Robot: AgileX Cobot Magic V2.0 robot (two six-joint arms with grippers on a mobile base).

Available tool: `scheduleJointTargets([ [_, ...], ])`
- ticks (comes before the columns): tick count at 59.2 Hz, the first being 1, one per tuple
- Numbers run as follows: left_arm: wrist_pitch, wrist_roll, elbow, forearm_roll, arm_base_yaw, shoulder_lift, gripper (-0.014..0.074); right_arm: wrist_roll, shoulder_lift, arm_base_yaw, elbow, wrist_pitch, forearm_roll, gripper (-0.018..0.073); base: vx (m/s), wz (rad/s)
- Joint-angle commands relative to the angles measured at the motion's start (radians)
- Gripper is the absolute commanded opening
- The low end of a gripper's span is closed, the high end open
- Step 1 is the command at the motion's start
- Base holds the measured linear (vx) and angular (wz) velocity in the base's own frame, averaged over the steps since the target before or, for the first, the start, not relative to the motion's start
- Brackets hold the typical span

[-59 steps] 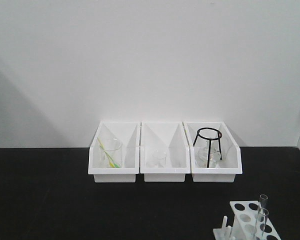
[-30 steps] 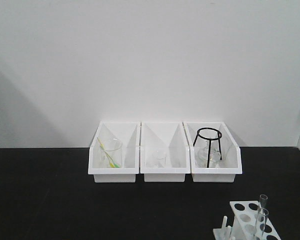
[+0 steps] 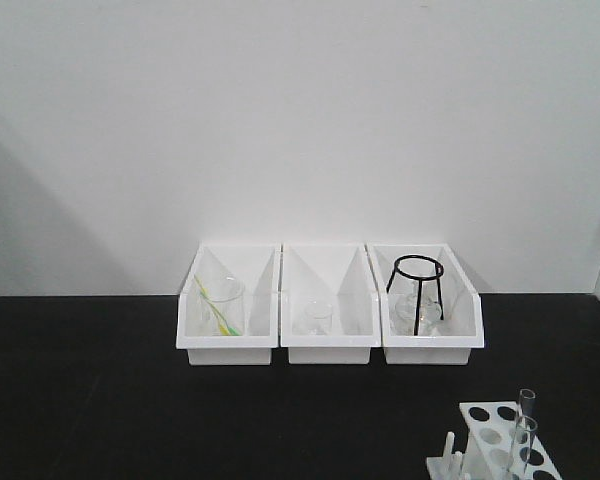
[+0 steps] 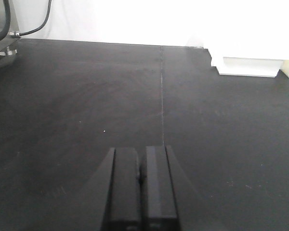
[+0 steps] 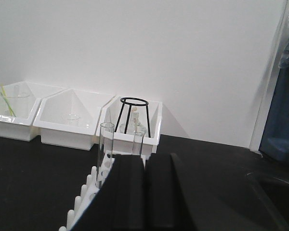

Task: Flip and reinsert test tube from rack
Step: 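Open the right gripper and raise it away from the rack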

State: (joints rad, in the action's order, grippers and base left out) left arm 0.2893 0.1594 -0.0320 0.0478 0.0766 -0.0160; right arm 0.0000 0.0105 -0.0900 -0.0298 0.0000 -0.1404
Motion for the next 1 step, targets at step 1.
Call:
scheduleJointTargets([
  [1, -0.087, 0.000, 0.000, -0.004, -0.007, -0.011, -0.0006, -0.008, 0.010, 0.000, -0.002, -0.070, -0.004, -0.0012, 0.00, 0.00],
])
